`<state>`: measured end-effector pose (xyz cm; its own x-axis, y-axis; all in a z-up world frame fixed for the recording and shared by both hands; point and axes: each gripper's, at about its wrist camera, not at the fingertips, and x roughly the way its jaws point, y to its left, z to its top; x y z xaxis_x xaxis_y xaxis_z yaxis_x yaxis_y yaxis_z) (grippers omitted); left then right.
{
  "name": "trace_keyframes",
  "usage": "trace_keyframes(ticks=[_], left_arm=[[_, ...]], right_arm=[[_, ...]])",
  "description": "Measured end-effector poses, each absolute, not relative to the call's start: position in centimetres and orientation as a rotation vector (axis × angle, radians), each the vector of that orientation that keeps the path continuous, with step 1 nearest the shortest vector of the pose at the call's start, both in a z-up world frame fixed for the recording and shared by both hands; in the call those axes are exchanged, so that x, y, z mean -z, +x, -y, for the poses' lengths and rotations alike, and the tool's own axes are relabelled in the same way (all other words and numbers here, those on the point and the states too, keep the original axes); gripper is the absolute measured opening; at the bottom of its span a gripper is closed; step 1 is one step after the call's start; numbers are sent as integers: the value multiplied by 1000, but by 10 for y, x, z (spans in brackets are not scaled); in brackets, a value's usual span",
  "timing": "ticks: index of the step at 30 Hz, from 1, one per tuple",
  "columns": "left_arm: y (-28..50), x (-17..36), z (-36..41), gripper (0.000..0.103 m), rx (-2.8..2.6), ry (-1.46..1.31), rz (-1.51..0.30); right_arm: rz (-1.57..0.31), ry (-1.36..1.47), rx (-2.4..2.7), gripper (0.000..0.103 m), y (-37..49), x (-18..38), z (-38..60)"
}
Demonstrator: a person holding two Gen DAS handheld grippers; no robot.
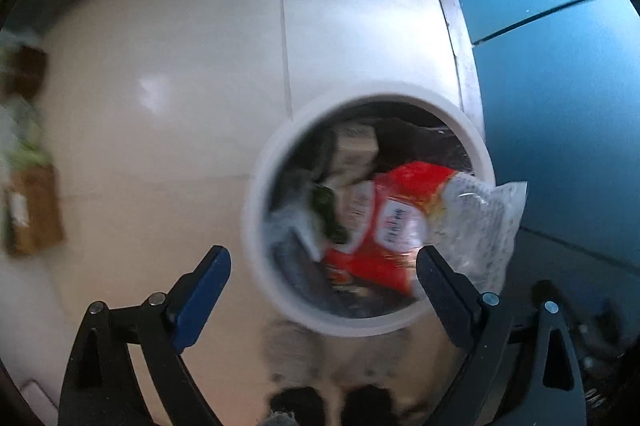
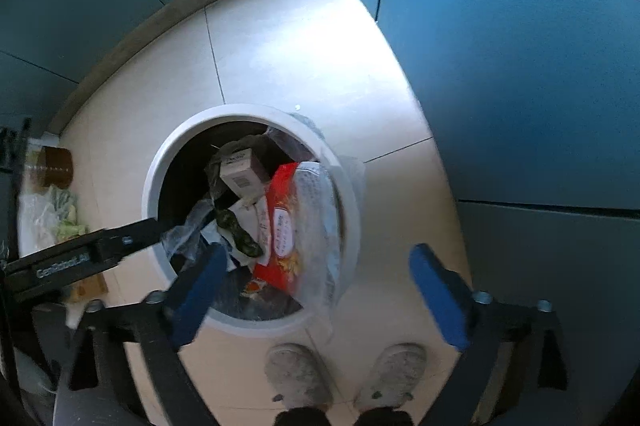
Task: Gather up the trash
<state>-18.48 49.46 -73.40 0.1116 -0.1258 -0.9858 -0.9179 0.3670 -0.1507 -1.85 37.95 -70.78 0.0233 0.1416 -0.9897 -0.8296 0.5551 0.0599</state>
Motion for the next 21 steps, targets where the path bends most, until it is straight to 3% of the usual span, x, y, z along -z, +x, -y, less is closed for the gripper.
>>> trace_keyframes(ticks=[11,21], left_arm=[[-232,588,-454,95,-946,-837,-1244],[-253,398,-395,95,-962,-748,-1119]], right_arm=[[-1190,-706,-859,103,-59,591,-329],[-1024,-636,-907,103,-100,380,-267]])
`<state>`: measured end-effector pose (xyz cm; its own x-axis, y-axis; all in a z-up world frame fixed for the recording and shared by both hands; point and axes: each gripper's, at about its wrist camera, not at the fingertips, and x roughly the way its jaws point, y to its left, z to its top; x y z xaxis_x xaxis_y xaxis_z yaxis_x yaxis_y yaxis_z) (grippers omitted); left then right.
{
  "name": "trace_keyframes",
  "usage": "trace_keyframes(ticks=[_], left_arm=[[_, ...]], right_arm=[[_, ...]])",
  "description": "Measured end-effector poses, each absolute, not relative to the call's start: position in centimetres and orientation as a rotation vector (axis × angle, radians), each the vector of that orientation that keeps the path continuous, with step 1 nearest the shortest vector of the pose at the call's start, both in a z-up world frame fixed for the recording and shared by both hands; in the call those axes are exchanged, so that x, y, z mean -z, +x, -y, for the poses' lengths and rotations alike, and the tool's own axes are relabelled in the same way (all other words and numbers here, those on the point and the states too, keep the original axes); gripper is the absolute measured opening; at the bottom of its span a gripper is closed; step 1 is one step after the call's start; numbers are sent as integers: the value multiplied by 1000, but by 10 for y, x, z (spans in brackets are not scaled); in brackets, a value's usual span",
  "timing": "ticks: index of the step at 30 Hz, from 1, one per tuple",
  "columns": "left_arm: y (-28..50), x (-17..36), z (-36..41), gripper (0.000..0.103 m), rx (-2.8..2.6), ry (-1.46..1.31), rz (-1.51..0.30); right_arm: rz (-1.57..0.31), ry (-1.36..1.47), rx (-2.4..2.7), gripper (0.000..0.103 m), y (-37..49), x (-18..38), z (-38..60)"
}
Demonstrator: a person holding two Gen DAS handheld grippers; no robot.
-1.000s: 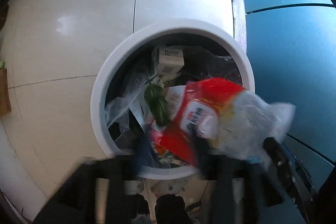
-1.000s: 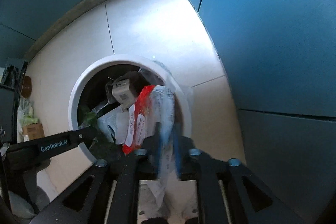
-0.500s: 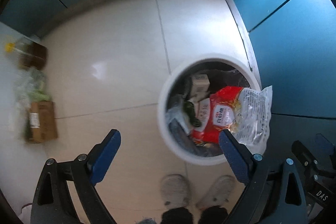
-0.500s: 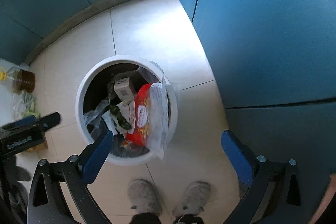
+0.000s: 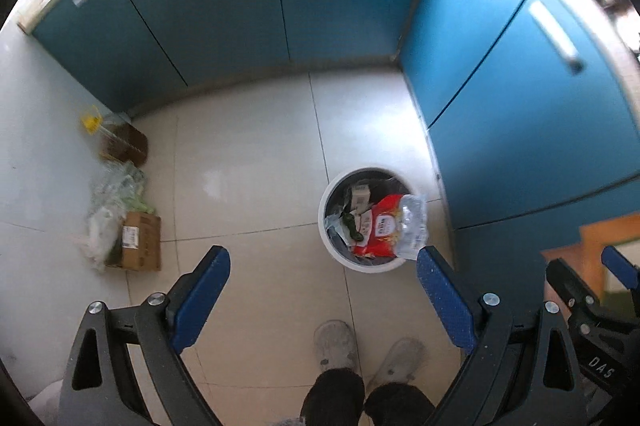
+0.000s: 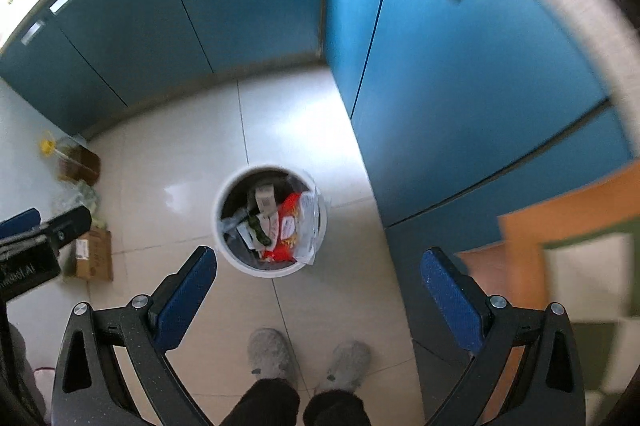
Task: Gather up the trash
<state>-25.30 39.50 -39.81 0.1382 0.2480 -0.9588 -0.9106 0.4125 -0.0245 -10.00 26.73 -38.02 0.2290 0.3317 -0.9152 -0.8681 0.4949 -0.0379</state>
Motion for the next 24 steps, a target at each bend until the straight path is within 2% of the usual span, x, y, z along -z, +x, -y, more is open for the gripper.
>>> trace_keyframes(ticks=[9,24], left_arm=[[-284,271,-317,95,-1031,-702,-1017],[-306,144,-193,95,-1027,-770,-871]], right_arm=[[-963,-552,-986,103,-125,237,-176],[-898,-478,-1220,103,-147,102,-33]])
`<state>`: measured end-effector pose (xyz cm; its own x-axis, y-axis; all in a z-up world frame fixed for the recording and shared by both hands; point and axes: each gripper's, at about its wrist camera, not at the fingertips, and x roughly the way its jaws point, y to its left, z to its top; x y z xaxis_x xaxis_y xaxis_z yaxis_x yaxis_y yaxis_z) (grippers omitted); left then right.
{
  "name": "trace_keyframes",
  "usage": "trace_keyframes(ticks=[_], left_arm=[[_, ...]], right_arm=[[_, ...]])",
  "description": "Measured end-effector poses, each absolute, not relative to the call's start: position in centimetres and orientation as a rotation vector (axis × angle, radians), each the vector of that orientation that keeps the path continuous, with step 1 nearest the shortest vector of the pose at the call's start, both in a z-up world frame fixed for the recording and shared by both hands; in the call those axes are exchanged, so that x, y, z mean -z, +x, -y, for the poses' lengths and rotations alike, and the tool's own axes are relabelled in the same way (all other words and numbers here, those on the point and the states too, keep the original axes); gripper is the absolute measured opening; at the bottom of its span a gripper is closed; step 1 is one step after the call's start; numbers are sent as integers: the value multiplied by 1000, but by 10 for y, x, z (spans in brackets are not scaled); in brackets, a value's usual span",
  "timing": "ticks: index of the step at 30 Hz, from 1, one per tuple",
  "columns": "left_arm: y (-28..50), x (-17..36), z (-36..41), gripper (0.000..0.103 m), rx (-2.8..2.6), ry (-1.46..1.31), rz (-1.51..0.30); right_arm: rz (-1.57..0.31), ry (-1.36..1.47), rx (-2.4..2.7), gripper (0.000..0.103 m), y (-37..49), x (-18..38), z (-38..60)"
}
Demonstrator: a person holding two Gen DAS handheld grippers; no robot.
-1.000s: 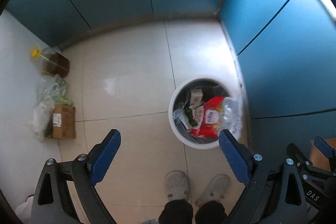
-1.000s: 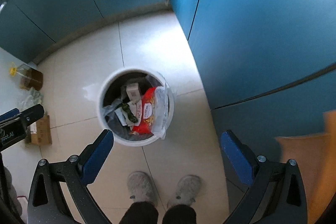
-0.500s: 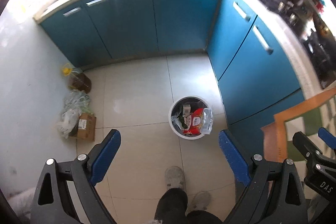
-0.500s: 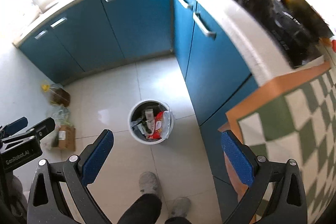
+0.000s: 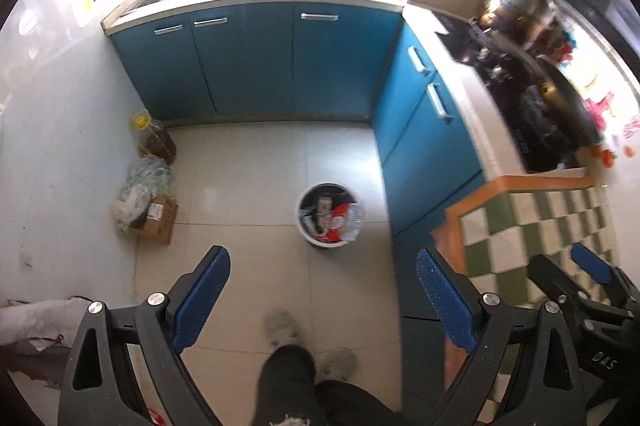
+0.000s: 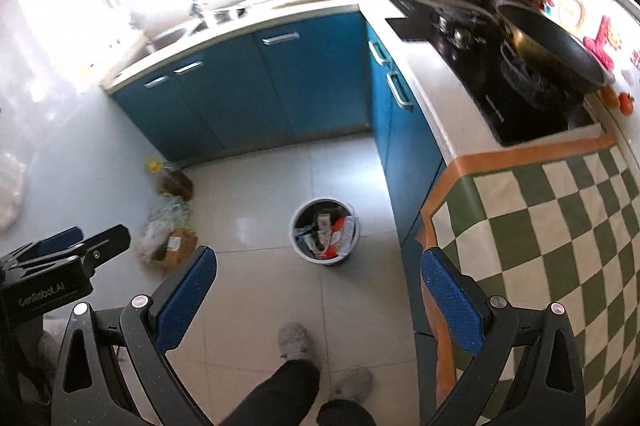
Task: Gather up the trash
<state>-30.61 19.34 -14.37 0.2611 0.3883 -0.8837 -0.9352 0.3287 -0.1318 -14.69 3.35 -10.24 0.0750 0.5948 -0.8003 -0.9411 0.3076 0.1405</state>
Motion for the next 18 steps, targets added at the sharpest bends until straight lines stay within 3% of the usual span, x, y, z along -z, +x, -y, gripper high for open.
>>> trace_keyframes(ticks=[13,15,18], left_arm=[[-344,89,-155,95,-929,-811,-779],[-348,89,-155,103,-931,-811,-779],[-354,90,-153,103,-929,-818,-769]], right_arm=[[-931,-488,-1374,103,-175,47,2],[-942,-489,-1381,103,-181,47,3],[-938,-501,-1384,103,-186,48,4]])
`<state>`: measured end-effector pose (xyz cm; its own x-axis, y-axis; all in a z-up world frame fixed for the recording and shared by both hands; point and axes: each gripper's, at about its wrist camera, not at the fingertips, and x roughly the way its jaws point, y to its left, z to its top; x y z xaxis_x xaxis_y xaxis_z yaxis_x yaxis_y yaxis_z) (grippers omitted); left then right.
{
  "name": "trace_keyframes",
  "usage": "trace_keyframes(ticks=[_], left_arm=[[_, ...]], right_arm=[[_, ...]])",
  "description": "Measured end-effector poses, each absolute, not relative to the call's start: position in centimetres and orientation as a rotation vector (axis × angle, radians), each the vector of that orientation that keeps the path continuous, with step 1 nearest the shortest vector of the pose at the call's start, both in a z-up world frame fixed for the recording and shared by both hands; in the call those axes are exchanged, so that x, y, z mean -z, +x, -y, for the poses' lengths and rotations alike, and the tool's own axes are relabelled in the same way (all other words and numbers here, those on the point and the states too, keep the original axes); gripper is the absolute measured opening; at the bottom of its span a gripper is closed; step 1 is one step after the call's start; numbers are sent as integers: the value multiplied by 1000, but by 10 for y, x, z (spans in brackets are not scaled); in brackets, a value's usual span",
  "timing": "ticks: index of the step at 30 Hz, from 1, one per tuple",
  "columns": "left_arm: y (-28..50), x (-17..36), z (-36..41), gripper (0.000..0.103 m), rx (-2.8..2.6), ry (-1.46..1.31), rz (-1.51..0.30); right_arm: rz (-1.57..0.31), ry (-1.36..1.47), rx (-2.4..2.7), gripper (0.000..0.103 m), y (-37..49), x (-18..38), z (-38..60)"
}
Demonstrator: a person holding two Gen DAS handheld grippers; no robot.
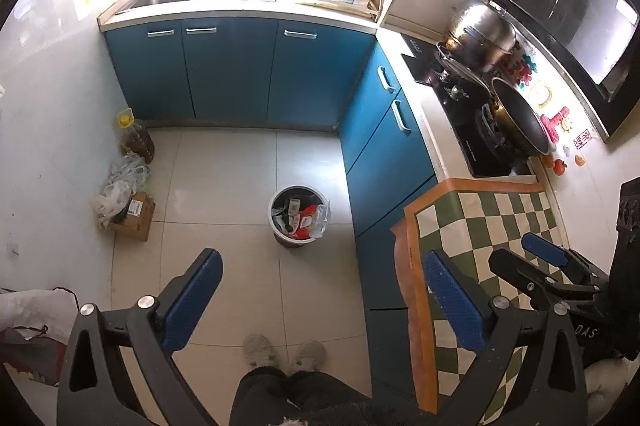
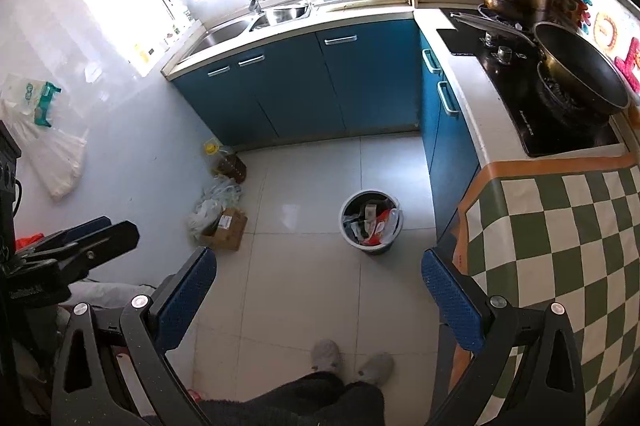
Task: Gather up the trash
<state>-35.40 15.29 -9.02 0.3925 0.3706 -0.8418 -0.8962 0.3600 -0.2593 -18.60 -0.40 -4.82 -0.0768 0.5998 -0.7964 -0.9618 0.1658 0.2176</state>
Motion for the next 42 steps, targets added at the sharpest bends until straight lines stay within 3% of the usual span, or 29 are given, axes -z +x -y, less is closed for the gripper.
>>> trace_keyframes(ticks=[42], left_arm=[[-358,100,-137,103,-772,-895,-779]], right_arm=[[-1045,-467,-1419,103,-175,61,32]])
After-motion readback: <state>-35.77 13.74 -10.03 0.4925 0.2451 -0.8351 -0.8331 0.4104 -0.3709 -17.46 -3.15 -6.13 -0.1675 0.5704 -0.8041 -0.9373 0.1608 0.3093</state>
